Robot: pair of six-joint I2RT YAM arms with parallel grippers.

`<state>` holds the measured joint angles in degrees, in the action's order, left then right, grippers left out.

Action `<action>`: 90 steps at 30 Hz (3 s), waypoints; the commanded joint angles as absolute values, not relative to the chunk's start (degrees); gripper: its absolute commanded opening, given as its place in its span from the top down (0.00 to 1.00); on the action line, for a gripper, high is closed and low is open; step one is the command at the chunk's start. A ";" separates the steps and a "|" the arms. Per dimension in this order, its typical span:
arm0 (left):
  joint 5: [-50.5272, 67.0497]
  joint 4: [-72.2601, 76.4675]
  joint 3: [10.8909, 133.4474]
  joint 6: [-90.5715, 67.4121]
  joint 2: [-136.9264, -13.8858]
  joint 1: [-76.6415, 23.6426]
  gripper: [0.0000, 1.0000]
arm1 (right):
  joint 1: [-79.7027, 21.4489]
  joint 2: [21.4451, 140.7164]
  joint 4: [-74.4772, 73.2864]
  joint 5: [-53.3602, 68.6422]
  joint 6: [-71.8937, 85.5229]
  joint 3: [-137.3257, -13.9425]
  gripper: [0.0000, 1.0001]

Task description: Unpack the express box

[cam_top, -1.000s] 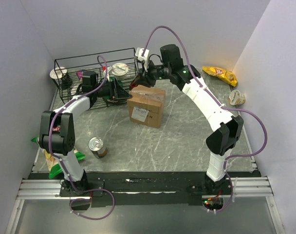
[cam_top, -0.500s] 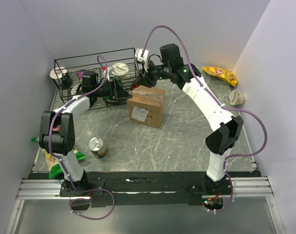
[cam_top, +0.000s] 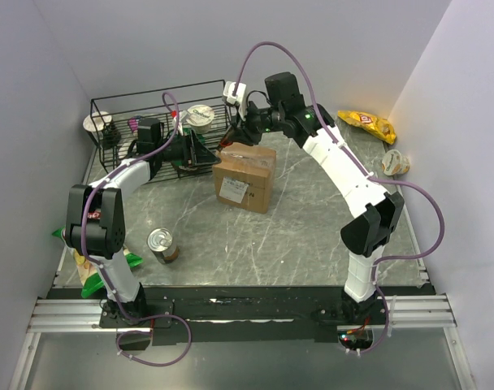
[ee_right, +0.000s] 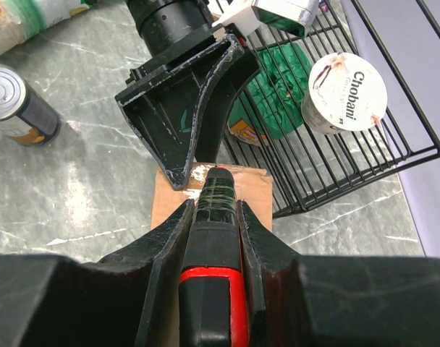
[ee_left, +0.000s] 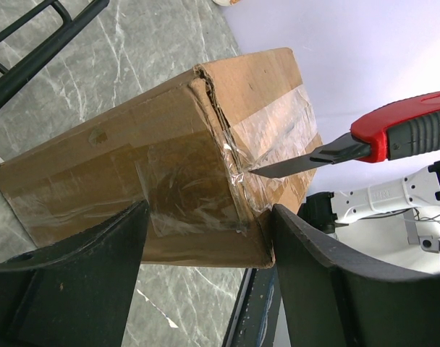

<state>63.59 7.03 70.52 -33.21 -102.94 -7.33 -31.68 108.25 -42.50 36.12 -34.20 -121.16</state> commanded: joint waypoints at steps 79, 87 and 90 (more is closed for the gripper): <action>43.68 -5.71 74.71 -28.30 -112.32 -11.07 0.56 | -30.94 99.23 -65.65 13.27 -25.93 -122.70 1.00; 43.15 -6.42 75.15 -27.51 -112.59 -11.07 0.56 | -30.68 97.56 -69.26 12.13 -26.63 -122.78 1.00; 42.98 -6.59 75.23 -27.33 -112.76 -11.07 0.56 | -30.50 96.51 -69.78 11.69 -26.46 -121.56 1.00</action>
